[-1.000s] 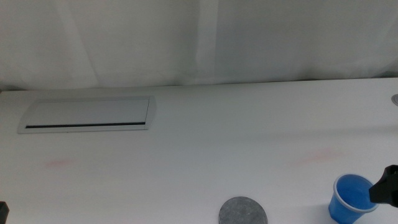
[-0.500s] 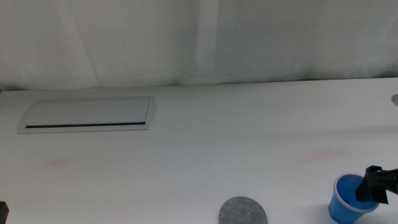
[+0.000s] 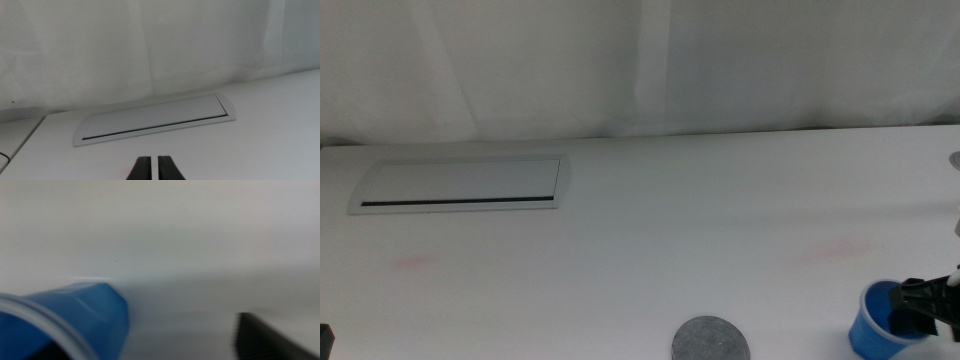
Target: Place an empty cup on a cup mat.
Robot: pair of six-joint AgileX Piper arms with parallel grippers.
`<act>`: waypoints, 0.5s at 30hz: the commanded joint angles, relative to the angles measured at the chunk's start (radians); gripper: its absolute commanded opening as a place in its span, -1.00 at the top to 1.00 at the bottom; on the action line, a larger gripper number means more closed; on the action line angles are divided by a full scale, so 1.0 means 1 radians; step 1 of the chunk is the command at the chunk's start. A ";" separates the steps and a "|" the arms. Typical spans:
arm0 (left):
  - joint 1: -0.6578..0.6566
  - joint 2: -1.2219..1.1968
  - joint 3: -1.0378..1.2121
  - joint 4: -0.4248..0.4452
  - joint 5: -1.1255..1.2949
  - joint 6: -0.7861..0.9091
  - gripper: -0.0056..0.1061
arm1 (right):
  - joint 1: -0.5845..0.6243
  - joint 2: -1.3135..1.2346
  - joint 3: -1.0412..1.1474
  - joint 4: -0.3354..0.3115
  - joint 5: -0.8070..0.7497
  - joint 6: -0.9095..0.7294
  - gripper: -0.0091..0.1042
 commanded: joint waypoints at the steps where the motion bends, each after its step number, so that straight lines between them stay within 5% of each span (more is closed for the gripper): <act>1: -0.006 -0.022 0.018 -0.009 0.002 -0.003 0.95 | 0.019 0.001 0.003 0.004 -0.014 -0.013 -0.15; 5: -0.006 -0.022 0.018 -0.009 0.002 -0.003 0.95 | 0.051 0.001 0.003 0.011 -0.028 -0.013 0.88; 15: -0.006 -0.022 0.018 -0.009 0.002 -0.003 0.95 | 0.056 -0.019 -0.055 0.027 -0.008 -0.010 0.88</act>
